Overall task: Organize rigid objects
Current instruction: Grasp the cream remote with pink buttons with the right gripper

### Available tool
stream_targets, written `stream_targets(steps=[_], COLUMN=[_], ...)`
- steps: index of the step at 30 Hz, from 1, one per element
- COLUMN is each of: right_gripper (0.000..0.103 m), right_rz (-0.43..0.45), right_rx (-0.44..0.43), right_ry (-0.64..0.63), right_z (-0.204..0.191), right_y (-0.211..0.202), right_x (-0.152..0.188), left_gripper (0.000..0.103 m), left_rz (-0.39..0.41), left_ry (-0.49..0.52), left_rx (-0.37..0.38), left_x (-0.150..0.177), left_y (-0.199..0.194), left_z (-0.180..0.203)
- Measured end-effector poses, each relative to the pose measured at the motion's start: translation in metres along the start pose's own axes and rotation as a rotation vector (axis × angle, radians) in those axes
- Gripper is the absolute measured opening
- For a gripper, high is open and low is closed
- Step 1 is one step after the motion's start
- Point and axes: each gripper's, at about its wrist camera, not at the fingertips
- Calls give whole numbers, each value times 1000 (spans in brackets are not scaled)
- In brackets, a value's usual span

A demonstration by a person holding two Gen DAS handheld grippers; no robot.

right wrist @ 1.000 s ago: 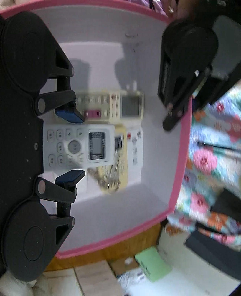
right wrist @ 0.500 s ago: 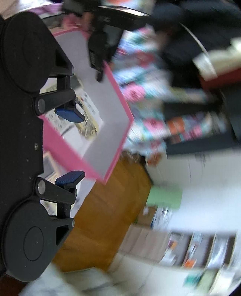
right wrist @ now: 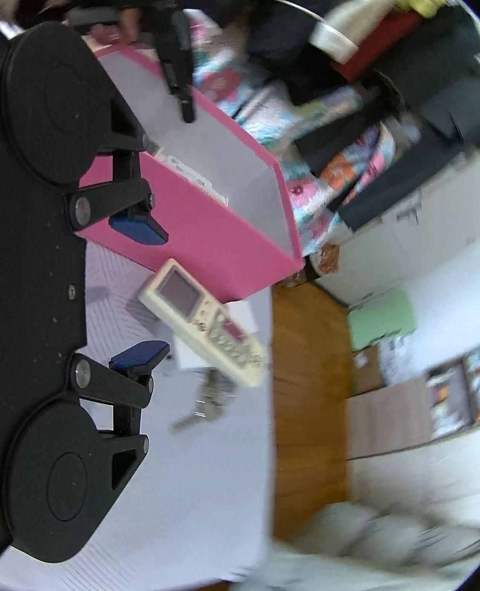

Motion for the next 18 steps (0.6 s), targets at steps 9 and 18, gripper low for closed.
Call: stream_targets(steps=[9, 18], right_gripper=[63, 21], right_rz=[-160, -90], right_rx=[-128, -217], right_ry=[419, 529], right_z=[27, 30], right_y=[66, 76], right_x=[7, 29], left_gripper=[7, 7], left_rz=[5, 7], left_ry=[9, 10], left_rx=[-6, -8], left_x=[1, 2], left_y=[-1, -1], left_z=[3, 5])
Point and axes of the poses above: each gripper's, at about its wrist camera, not at the fingertips, and y roughly the way its jaws point, z to its right, x to its underside, and after that the axes turned 10 degrees about x, right-handed
